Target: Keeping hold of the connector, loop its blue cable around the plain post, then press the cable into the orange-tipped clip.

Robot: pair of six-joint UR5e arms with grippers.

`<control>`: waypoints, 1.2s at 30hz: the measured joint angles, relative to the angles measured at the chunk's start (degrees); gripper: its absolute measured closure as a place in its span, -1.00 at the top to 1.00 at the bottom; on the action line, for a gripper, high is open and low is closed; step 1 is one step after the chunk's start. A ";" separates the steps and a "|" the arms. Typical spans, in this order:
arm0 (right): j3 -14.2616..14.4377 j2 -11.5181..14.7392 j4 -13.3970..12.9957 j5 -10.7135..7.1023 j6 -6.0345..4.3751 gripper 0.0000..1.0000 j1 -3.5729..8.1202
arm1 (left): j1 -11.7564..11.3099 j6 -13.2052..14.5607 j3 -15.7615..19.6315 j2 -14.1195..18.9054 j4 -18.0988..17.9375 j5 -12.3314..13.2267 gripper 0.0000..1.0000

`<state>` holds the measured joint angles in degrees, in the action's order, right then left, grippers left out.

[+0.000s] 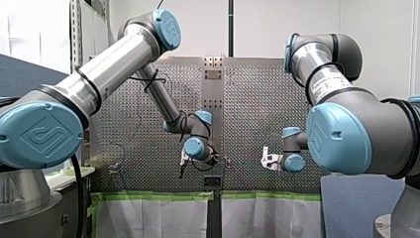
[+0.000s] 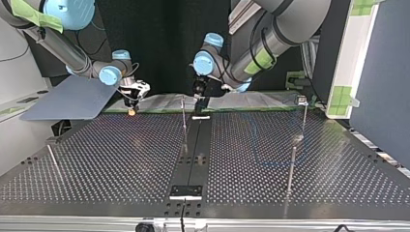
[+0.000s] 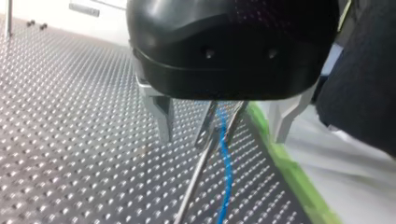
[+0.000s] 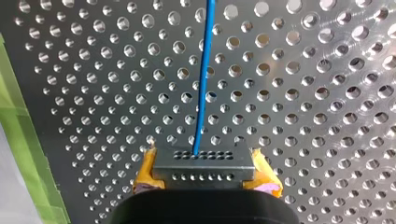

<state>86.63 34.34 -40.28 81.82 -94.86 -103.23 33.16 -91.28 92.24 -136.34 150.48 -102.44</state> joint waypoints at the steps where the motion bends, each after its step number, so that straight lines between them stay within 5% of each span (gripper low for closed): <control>1: 0.00 0.00 0.00 0.01 0.00 -1.00 -0.03 | 0.20 -0.08 0.41 0.06 -0.18 0.04 1.00; 16: 0.00 0.00 -0.02 0.02 -0.15 -1.00 -0.09 | 2.24 -3.24 2.03 -0.26 -7.25 -0.07 1.00; 36: 0.00 -0.01 0.22 -0.08 -0.35 -1.00 -0.09 | 3.43 -3.94 1.97 -3.42 -10.25 -1.55 1.00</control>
<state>86.63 34.33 -40.05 81.74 -95.21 -103.32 36.59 -95.22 94.21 -139.76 140.23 -103.99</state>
